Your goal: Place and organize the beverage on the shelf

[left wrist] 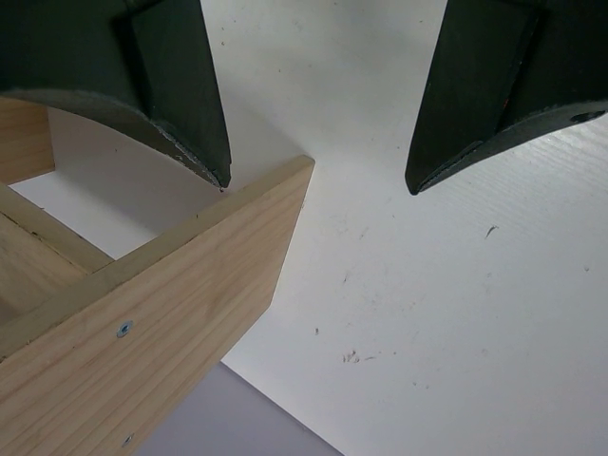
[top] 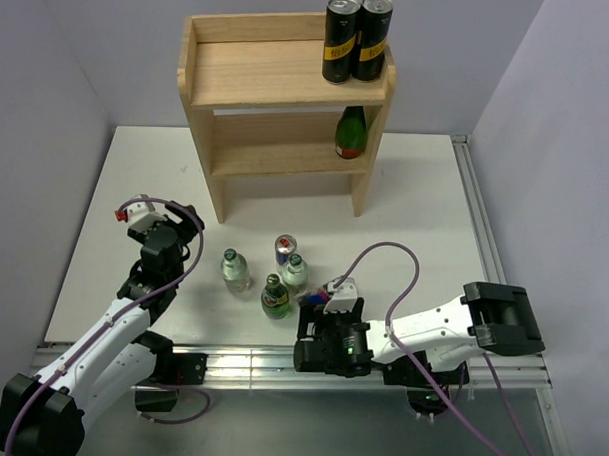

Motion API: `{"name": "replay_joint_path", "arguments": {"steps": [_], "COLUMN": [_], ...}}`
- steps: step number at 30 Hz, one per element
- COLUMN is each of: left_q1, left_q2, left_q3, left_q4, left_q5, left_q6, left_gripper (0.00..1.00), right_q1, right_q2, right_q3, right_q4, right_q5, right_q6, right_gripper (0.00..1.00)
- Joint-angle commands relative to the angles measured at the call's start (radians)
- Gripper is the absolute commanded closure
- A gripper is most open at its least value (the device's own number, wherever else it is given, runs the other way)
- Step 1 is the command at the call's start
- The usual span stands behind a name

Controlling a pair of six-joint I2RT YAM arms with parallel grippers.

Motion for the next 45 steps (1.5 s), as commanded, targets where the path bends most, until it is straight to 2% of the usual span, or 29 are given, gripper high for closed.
{"name": "replay_joint_path", "arguments": {"steps": [1, 6, 12, 13, 15, 16, 17, 18, 23, 30, 35, 45], "left_q1": [-0.004, -0.004, -0.004, -0.004, -0.004, -0.004, -0.002, -0.004, -0.004, -0.004, -0.004, -0.004], "left_q2": [-0.004, 0.014, 0.014, 0.012, 0.014, 0.012, 0.011, 0.009, 0.003, 0.000, -0.015, -0.004], "left_q3": [0.038, 0.039, 0.037, 0.037, 0.037, 0.039, 0.039, 0.041, 0.036, 0.042, 0.039, 0.039], "left_q4": [0.022, 0.028, 0.032, 0.031, 0.032, 0.034, 0.031, 0.028, 0.031, 0.023, 0.025, 0.031], "left_q5": [0.011, 0.015, 0.016, 0.018, 0.018, 0.019, 0.021, 0.021, 0.027, 0.031, 0.042, 0.057], "left_q6": [0.009, 0.008, 0.009, 0.009, 0.009, 0.009, 0.009, 0.009, 0.009, 0.008, 0.006, 0.003], "left_gripper": [0.19, 0.20, 0.20, 0.20, 0.20, 0.20, 0.20, 0.20, 0.20, 0.20, 0.19, 0.20], "right_q1": [-0.005, -0.008, -0.028, -0.075, -0.155, -0.246, -0.285, -0.316, -0.417, -0.420, -0.423, -0.483], "right_q2": [0.000, -0.074, -0.103, -0.121, -0.155, -0.166, -0.177, -0.184, -0.102, 0.056, 0.119, 0.122], "right_q3": [0.014, -0.013, 0.057, 0.057, 0.030, -0.013, -0.032, -0.047, 0.036, 0.135, 0.122, 0.054], "right_q4": [-0.041, -0.050, -0.216, -0.198, -0.031, 0.035, 0.142, 0.179, 0.184, 0.172, 0.173, 0.153], "right_q5": [0.037, 0.045, 0.049, 0.008, -0.081, -0.163, -0.191, -0.208, -0.267, -0.328, -0.345, -0.322], "right_q6": [0.095, 0.091, 0.183, 0.105, -0.015, -0.105, -0.139, -0.168, -0.230, -0.215, -0.185, -0.138], "right_gripper": [0.00, 0.00, 0.00, 0.00, 0.00, 0.00, 0.00, 0.00, 0.00, 0.00, 0.00, 0.00]}}
